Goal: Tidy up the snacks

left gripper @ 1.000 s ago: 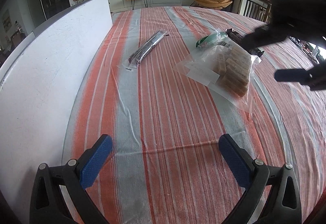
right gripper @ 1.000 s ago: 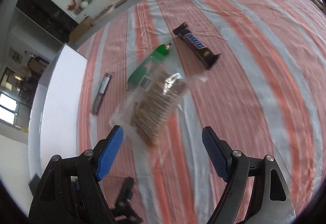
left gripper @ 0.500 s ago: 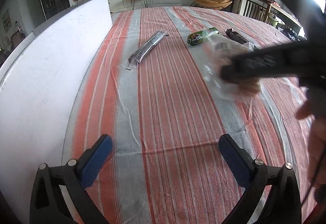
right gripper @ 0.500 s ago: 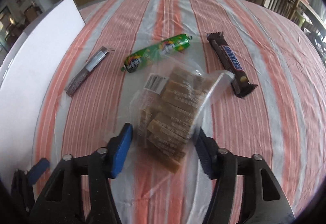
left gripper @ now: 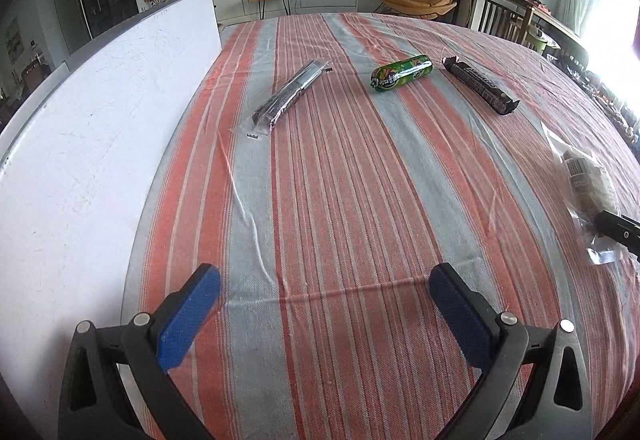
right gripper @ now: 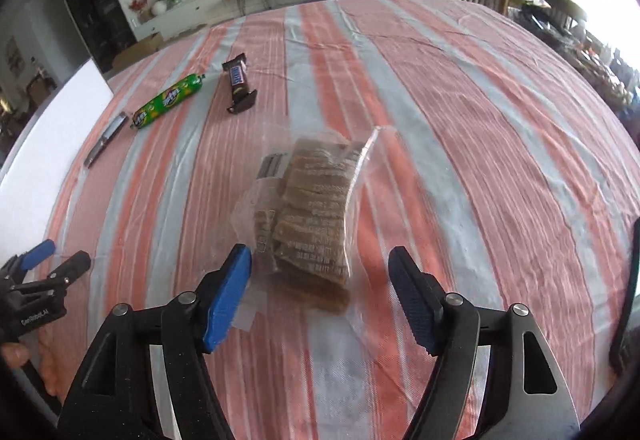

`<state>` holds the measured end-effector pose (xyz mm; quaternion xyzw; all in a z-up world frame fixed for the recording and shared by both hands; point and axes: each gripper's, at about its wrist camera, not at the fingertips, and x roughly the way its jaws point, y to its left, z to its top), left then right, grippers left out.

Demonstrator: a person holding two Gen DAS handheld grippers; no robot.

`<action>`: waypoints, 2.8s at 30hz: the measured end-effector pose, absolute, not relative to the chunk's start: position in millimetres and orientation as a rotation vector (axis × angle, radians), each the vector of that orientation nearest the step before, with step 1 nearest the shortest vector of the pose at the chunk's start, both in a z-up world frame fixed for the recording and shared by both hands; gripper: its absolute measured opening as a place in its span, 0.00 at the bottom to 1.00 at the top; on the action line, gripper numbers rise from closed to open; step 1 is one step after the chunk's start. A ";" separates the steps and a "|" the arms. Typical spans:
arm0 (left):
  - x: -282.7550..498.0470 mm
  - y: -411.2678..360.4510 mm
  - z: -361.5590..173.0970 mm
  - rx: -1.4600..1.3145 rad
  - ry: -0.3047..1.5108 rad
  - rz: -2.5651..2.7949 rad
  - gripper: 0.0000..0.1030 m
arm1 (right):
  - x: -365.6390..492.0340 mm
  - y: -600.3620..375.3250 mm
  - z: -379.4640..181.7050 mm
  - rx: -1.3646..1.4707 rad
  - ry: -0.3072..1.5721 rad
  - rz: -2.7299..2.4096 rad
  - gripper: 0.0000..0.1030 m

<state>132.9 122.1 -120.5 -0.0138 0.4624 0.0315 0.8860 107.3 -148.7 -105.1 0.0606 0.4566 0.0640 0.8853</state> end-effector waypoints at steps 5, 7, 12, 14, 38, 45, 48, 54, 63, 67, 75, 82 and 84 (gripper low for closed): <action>133.0 122.3 -120.4 -0.029 0.962 0.066 1.00 | 110.8 -143.6 -104.2 0.122 0.928 0.101 0.74; 133.0 122.4 -120.4 -0.029 0.962 0.065 1.00 | 112.1 -144.7 -105.7 0.141 0.924 0.097 0.77; 132.8 122.3 -120.7 -0.029 0.962 0.066 1.00 | 109.5 -138.6 -109.6 0.103 0.909 0.087 0.82; 132.8 122.3 -120.7 -0.029 0.962 0.065 1.00 | 109.6 -133.0 -111.4 0.058 0.915 0.078 0.84; 132.8 122.4 -120.6 -0.029 0.961 0.067 1.00 | 108.4 -132.5 -113.4 0.039 0.915 0.078 0.87; 132.6 122.2 -120.9 -0.029 0.961 0.067 1.00 | 108.5 -132.5 -113.4 0.039 0.915 0.079 0.87; 132.6 122.1 -121.0 -0.029 0.961 0.067 1.00 | 108.5 -133.0 -113.6 0.039 0.915 0.079 0.87; 132.6 122.2 -121.0 -0.029 0.961 0.067 1.00 | 108.6 -132.5 -113.5 0.039 0.915 0.079 0.87; 132.7 122.3 -120.8 -0.029 0.961 0.067 1.00 | 108.6 -132.9 -113.6 0.039 0.915 0.079 0.87; 132.6 122.3 -120.9 -0.029 0.961 0.067 1.00 | 108.8 -132.4 -113.5 0.039 0.915 0.079 0.87; 132.6 122.5 -120.5 -0.029 0.961 0.067 1.00 | 108.8 -132.4 -113.5 0.039 0.915 0.079 0.87; 132.7 122.6 -120.4 -0.029 0.961 0.067 1.00 | 108.8 -132.5 -113.5 0.039 0.915 0.079 0.87; 132.6 122.6 -120.5 -0.029 0.961 0.067 1.00 | 108.7 -132.9 -113.6 0.039 0.915 0.079 0.87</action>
